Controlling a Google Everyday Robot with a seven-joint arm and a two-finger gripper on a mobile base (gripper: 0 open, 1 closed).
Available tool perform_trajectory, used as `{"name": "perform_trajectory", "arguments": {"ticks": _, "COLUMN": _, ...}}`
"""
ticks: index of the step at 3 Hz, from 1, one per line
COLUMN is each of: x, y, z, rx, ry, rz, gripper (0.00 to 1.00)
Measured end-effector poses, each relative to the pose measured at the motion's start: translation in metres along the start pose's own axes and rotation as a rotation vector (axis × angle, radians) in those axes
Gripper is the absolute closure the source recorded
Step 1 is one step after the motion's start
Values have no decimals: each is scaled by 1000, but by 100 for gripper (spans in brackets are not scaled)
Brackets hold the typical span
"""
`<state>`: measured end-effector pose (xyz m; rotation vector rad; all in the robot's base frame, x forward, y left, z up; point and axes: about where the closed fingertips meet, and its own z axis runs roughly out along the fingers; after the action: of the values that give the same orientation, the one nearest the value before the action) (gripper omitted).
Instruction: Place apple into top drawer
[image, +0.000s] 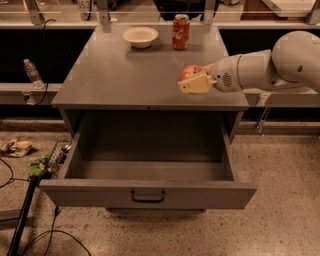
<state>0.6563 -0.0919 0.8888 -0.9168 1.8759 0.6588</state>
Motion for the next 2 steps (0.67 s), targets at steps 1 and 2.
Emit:
{"name": "perform_trajectory", "arguments": {"ticks": 1, "x": 26, "y": 38, "z": -16, "rx": -13, "ry": 14, "rz": 77, "gripper": 100}}
{"name": "perform_trajectory", "arguments": {"ticks": 2, "x": 39, "y": 73, "z": -35, "rx": -13, "ry": 0, "rz": 117, "gripper": 100}}
